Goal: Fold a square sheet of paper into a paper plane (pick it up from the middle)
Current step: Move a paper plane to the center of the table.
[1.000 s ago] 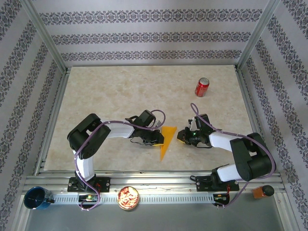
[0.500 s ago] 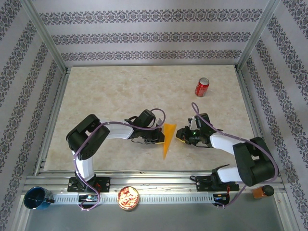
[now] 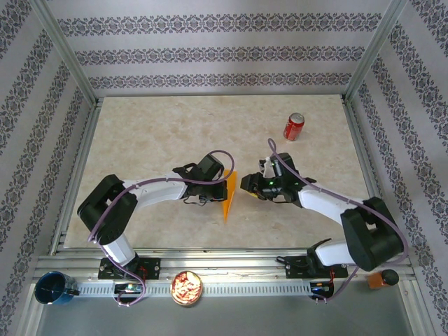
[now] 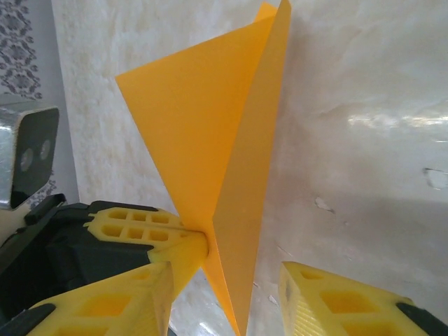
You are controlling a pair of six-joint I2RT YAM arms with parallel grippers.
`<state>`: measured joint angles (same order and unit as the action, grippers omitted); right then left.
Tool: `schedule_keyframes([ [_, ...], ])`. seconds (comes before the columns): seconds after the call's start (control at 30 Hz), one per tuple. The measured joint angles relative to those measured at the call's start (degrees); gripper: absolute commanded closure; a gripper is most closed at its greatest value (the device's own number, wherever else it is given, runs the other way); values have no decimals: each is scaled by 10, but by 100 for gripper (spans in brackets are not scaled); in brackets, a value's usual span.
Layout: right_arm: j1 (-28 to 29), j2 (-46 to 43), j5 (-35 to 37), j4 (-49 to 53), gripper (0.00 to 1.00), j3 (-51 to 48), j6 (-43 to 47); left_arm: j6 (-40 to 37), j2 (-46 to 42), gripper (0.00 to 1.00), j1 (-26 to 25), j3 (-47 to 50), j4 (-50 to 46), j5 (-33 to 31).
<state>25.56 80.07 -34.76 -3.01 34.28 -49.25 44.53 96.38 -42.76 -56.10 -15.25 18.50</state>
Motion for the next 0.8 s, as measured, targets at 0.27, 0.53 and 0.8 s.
schedule_keyframes([
  [0.27,39,95,-3,-6,59,49,-5,-9,0,100,0,-3,-29,-20],
  [0.53,47,145,-6,-11,81,66,-11,-17,0,100,0,-14,-47,-23],
  [0.8,47,161,-8,-42,89,57,-16,-24,12,95,0,-25,-51,-20],
])
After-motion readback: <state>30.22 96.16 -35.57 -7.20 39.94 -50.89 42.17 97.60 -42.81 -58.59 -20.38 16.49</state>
